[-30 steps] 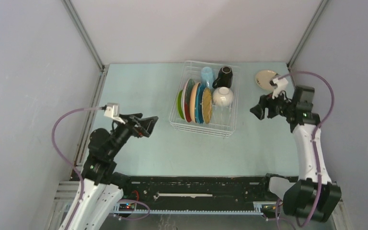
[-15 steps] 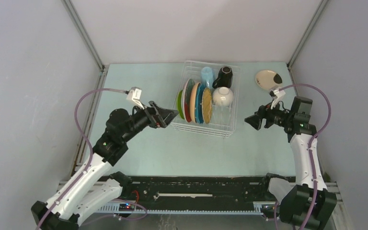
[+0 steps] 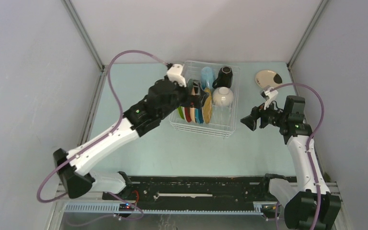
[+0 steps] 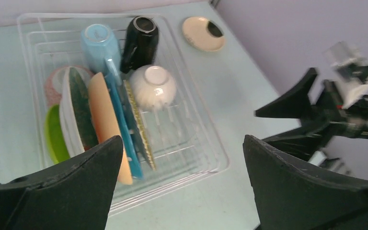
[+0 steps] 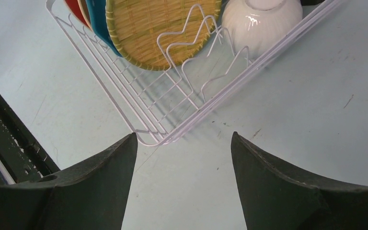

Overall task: Unload the mixed dishes from the dish rack
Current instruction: Pick up the plate from the dish rack, then place the plate at the corner of the board.

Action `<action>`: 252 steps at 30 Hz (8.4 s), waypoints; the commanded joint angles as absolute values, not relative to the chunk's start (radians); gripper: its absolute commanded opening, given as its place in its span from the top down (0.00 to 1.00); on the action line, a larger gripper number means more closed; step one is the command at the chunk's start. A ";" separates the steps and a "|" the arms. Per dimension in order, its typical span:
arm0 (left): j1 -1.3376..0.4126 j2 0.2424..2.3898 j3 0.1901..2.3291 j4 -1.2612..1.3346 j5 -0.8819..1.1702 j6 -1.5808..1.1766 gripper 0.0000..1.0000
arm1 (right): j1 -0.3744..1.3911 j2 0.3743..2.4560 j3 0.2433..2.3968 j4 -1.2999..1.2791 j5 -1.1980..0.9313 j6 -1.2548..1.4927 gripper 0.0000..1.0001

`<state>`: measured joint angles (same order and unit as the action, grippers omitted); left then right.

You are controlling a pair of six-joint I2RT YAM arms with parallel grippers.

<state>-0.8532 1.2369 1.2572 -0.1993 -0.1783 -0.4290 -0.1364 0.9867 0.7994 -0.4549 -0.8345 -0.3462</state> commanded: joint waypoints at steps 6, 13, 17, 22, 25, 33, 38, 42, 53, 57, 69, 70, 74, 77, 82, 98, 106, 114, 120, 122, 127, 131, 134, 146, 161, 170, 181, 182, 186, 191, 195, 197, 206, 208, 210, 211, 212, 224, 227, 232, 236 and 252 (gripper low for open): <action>-0.887 1.545 1.621 -0.463 -0.355 -0.241 0.00 | -0.131 0.969 0.805 -0.400 -0.797 -0.313 0.20; -0.891 1.701 1.765 -0.521 -0.329 -0.224 0.00 | -0.133 0.968 0.805 -0.396 -0.776 -0.311 0.20; -0.895 1.758 1.821 -0.542 -0.325 -0.217 0.00 | -0.131 0.973 0.805 -0.396 -0.772 -0.309 0.20; -0.897 1.814 1.848 -0.550 -0.328 -0.210 0.04 | -0.132 0.976 0.805 -0.396 -0.763 -0.310 0.20; -0.897 1.849 1.867 -0.553 -0.350 -0.212 0.10 | -0.133 0.978 0.805 -0.394 -0.757 -0.310 0.20; -0.897 1.949 1.935 -0.593 -0.455 -0.209 0.47 | -0.138 0.978 0.805 -0.394 -0.747 -0.311 0.20; -0.899 1.982 1.938 -0.594 -0.558 -0.194 0.53 | -0.140 0.979 0.805 -0.394 -0.746 -0.311 0.20; -0.901 2.005 1.936 -0.597 -0.593 -0.190 0.55 | -0.140 0.980 0.805 -0.394 -0.746 -0.311 0.20; -0.902 2.060 1.938 -0.613 -0.628 -0.205 0.53 | -0.142 0.980 0.805 -0.394 -0.746 -0.311 0.20; -0.902 2.074 1.932 -0.617 -0.638 -0.217 0.55 | -0.143 0.980 0.805 -0.394 -0.746 -0.311 0.20; -0.913 2.082 1.928 -0.596 -0.694 -0.212 0.90 | -0.147 0.980 0.805 -0.393 -0.746 -0.307 0.20; -0.916 2.072 1.925 -0.589 -0.699 -0.210 0.93 | -0.146 0.979 0.805 -0.392 -0.746 -0.307 0.20; -0.940 2.012 1.893 -0.528 -0.721 -0.184 1.00 | -0.147 0.979 0.805 -0.391 -0.747 -0.305 0.20; -0.960 1.961 1.872 -0.473 -0.747 -0.157 1.00 | -0.148 0.978 0.805 -0.390 -0.747 -0.304 0.20; -0.991 1.884 1.821 -0.373 -0.813 -0.077 1.00 | -0.153 0.973 0.805 -0.390 -0.757 -0.300 0.20; -1.019 1.634 1.647 -0.209 -0.750 -0.006 1.00 | -0.163 0.967 0.805 -0.393 -0.777 -0.296 0.20; -1.011 1.426 1.449 -0.111 -0.561 0.050 1.00 | -0.164 0.971 0.805 -0.396 -0.780 -0.301 0.20; -0.847 1.233 1.311 -0.096 -0.240 -0.113 1.00 | -0.164 0.972 0.805 -0.396 -0.779 -0.306 0.20; -0.622 1.068 1.166 -0.007 -0.033 -0.309 1.00 | -0.163 0.967 0.805 -0.395 -0.782 -0.305 0.20; -0.518 1.019 1.122 0.030 0.005 -0.372 1.00 | -0.163 0.963 0.805 -0.395 -0.784 -0.305 0.20; -0.276 0.947 1.010 0.121 0.141 -0.575 1.00 | -0.163 0.965 0.805 -0.396 -0.788 -0.304 0.20; -0.108 0.959 0.931 0.231 0.210 -0.748 1.00 | -0.161 0.967 0.805 -0.395 -0.786 -0.304 0.20; -0.029 1.015 0.880 0.333 0.201 -0.855 1.00 | -0.164 0.963 0.805 -0.396 -0.782 -0.309 0.20; 0.240 1.507 0.857 0.778 0.256 -1.334 0.99 | -0.187 0.927 0.805 -0.395 -0.787 -0.309 0.20; 0.309 1.977 1.041 0.775 0.082 -1.294 0.88 | -0.194 0.916 0.805 -0.396 -0.779 -0.316 0.20; 0.312 2.157 1.210 0.756 0.069 -1.273 0.83 | -0.190 0.935 0.805 -0.399 -0.761 -0.328 0.20; 0.333 2.358 1.266 1.037 0.156 -1.365 0.79 | -0.192 0.960 0.805 -0.401 -0.739 -0.339 0.19; 0.333 2.372 1.268 1.075 0.159 -1.391 0.78 | -0.191 0.962 0.805 -0.402 -0.737 -0.340 0.19; 0.336 2.380 1.272 1.080 0.172 -1.369 0.73 | -0.189 0.974 0.805 -0.402 -0.730 -0.344 0.19; 0.368 2.423 1.306 1.029 0.245 -1.376 0.60 | -0.195 0.984 0.805 -0.405 -0.726 -0.348 0.19; 0.387 2.493 1.319 1.123 0.275 -1.516 0.49 | -0.194 0.994 0.805 -0.405 -0.723 -0.349 0.19; 0.388 2.483 1.329 1.092 0.290 -1.479 0.46 | -0.188 0.999 0.805 -0.404 -0.719 -0.353 0.19; 0.384 2.441 1.339 0.961 0.296 -1.382 0.35 | -0.186 1.004 0.805 -0.407 -0.713 -0.358 0.19; 0.385 2.441 1.354 0.934 0.309 -1.372 0.35 | -0.186 1.005 0.805 -0.406 -0.713 -0.358 0.19; 0.384 2.442 1.364 0.905 0.317 -1.366 0.35 | -0.186 1.005 0.805 -0.406 -0.715 -0.358 0.19; 0.384 2.441 1.365 0.902 0.317 -1.367 0.35 | -0.186 1.006 0.805 -0.406 -0.716 -0.358 0.19; 0.384 2.441 1.364 0.902 0.316 -1.366 0.35 | -0.186 1.006 0.805 -0.406 -0.717 -0.359 0.19; 0.380 2.396 1.277 0.994 0.271 -1.323 0.03 | -0.155 1.007 0.805 -0.403 -0.713 -0.362 0.19; 0.379 2.363 1.222 1.008 0.243 -1.330 0.00 | -0.156 0.997 0.805 -0.405 -0.713 -0.361 0.19; 0.376 2.229 1.142 0.914 0.218 -1.311 0.00 | -0.150 0.980 0.805 -0.403 -0.725 -0.357 0.19; 0.371 2.078 1.080 0.724 0.161 -1.270 0.00 | -0.147 0.973 0.805 -0.403 -0.719 -0.360 0.19; 0.253 1.667 0.947 0.198 -0.265 -1.084 0.00 | -0.103 0.945 0.805 -0.405 -0.746 -0.352 0.19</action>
<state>0.2710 1.7969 1.0080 0.2684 -0.1314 -1.1652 -0.1261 0.9630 0.7994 -0.4255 -0.7277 -0.3424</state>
